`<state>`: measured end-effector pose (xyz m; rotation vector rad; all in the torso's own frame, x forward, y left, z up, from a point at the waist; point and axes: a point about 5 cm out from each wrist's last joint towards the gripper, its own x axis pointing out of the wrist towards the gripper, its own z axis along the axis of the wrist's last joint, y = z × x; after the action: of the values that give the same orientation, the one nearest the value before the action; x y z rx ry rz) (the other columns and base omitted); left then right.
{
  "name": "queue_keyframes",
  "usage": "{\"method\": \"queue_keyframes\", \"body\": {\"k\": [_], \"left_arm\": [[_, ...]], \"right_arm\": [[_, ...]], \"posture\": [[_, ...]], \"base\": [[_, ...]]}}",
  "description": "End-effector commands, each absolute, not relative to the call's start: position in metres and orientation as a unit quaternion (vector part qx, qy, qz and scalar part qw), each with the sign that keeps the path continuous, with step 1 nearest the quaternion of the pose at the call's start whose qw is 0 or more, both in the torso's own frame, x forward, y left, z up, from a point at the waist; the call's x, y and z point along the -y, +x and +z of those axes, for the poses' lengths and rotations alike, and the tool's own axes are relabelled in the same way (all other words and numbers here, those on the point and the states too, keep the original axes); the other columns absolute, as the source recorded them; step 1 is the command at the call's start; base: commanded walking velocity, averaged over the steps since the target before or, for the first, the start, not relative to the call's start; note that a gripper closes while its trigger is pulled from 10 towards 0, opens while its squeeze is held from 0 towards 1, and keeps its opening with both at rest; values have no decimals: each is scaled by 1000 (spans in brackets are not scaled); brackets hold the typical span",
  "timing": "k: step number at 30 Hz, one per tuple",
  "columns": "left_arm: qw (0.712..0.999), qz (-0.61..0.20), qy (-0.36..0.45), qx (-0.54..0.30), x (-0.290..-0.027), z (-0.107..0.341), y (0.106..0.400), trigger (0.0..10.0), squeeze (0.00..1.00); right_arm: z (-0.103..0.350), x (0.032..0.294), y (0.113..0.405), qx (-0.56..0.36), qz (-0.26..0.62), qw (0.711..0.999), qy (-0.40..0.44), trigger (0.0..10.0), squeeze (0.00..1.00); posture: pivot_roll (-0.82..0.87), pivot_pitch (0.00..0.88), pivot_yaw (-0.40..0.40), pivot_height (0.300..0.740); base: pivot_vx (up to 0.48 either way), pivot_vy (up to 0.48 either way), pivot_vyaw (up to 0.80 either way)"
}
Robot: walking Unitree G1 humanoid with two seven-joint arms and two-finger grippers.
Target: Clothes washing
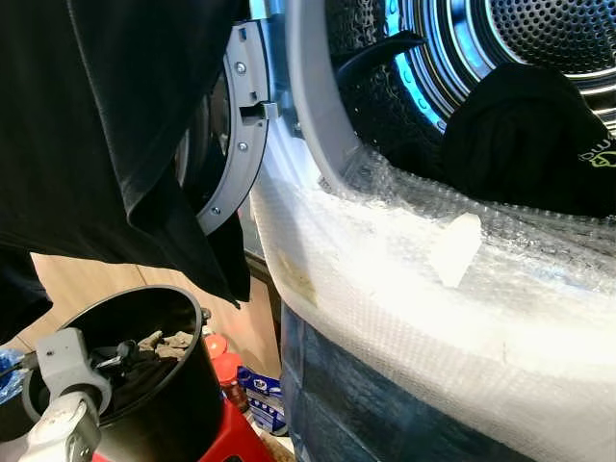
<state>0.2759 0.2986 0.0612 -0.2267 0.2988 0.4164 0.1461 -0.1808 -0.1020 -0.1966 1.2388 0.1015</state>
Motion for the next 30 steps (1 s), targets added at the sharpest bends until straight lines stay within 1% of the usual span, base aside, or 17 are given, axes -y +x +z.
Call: {"method": "queue_keyframes", "body": {"k": [1, 5, 6, 7, 11, 12, 14, 17, 20, 23, 27, 28, 30], "left_arm": [[958, 201, -144, -145, -299, 64, 285, 10000, 1000], [960, 175, -172, -132, -295, 80, 308, 10000, 1000], [960, 171, -178, -133, -295, 83, 312, 10000, 475], [959, 167, -183, -138, -295, 84, 314, 10000, 0], [959, 151, -184, -156, -292, 86, 321, 10000, 0], [957, 133, -178, -185, -287, 82, 322, 10000, 0], [953, 129, -171, -215, -283, 74, 321, 10000, 0], [941, 155, -191, -232, -287, 67, 316, 10000, 0], [935, 170, -194, -243, -290, 64, 312, 10000, 0], [936, 168, -195, -239, -293, 64, 311, 10000, 0], [930, 165, -198, -264, -291, 56, 307, 10000, 0], [923, 164, -211, -275, -288, 51, 305, 10000, 0], [921, 166, -219, -278, -285, 48, 304, 10000, 0]], "right_arm": [[-104, 176, 142, -583, 60, 804, -96, 10000, 0], [-104, 173, 143, -580, 65, 806, -99, 10000, 0], [-103, 173, 144, -578, 62, 808, -97, 10000, 0], [-103, 174, 145, -577, 58, 809, -95, 10000, 0], [-102, 177, 147, -575, 54, 811, -95, 10000, 0], [-103, 177, 145, -578, 66, 807, -103, 10000, 0], [-104, 173, 142, -580, 110, 797, -127, 10000, 0], [-105, 171, 140, -583, 114, 796, -116, 10000, 0], [-105, 171, 139, -583, 108, 798, -109, 10000, 0], [-105, 170, 138, -584, 115, 795, -113, 10000, 0], [-106, 168, 137, -585, 124, 794, -109, 10000, 0], [-106, 168, 137, -586, 126, 793, -111, 10000, 0], [-106, 168, 136, -586, 131, 791, -117, 10000, 0]], "posture": [[96, 0, 66, 740], [72, 0, 75, 740], [68, 0, 79, 740], [67, 0, 80, 740], [59, 0, 83, 740], [61, 0, 84, 740], [59, 0, 81, 740], [56, 0, 78, 740], [55, 0, 80, 740], [65, 0, 80, 740], [68, 0, 79, 740], [68, 0, 77, 740], [67, 0, 79, 740]], "base": [[0, 0, 0], [0, 0, 0], [0, 0, 0], [0, 0, 0], [0, 0, 0], [0, 0, 0], [0, 0, 0], [0, 0, 0], [0, 0, 0], [0, 0, 0], [0, 0, 0], [0, 0, 0], [0, 0, 0]]}}
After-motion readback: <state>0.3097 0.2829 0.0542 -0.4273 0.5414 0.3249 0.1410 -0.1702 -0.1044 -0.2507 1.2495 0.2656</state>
